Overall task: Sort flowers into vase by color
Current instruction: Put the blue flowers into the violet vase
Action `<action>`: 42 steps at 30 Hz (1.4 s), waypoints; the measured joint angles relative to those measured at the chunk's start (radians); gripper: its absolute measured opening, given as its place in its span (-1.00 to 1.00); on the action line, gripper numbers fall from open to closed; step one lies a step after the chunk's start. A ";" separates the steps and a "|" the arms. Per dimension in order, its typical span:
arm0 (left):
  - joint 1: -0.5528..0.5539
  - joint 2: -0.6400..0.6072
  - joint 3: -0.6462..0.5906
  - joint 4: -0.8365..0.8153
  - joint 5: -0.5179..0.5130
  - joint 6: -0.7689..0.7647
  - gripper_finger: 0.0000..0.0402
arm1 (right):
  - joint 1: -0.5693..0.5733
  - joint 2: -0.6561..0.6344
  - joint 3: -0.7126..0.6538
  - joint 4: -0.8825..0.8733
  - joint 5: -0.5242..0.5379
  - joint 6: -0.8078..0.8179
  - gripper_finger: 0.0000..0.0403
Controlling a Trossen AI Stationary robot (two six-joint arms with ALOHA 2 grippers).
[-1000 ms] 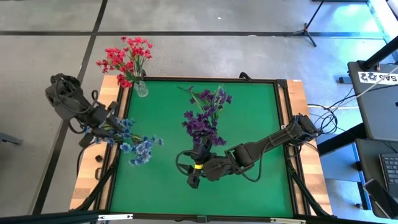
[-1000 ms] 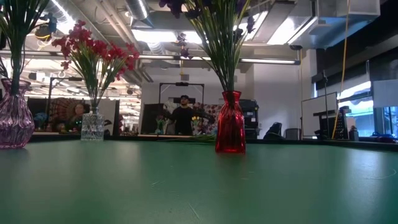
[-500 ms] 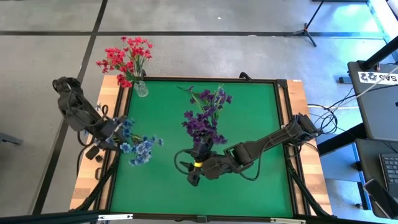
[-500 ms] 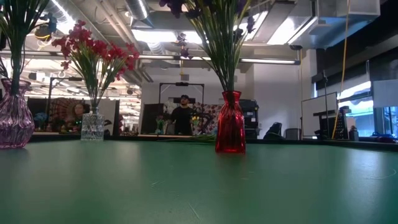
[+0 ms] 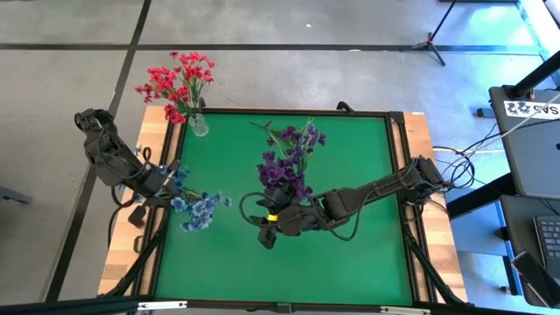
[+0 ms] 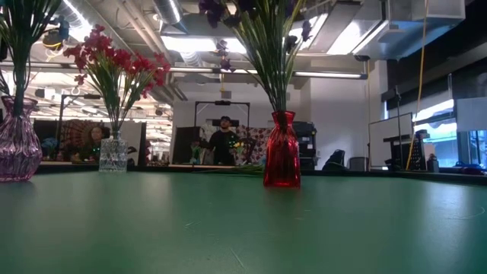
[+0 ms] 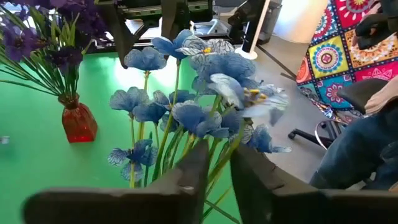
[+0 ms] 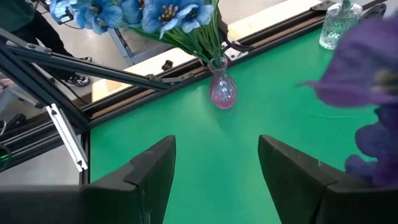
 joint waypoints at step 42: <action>0.000 -0.084 0.086 -0.467 -0.209 -0.153 -0.64 | 0.002 0.000 0.000 0.005 -0.017 0.024 0.14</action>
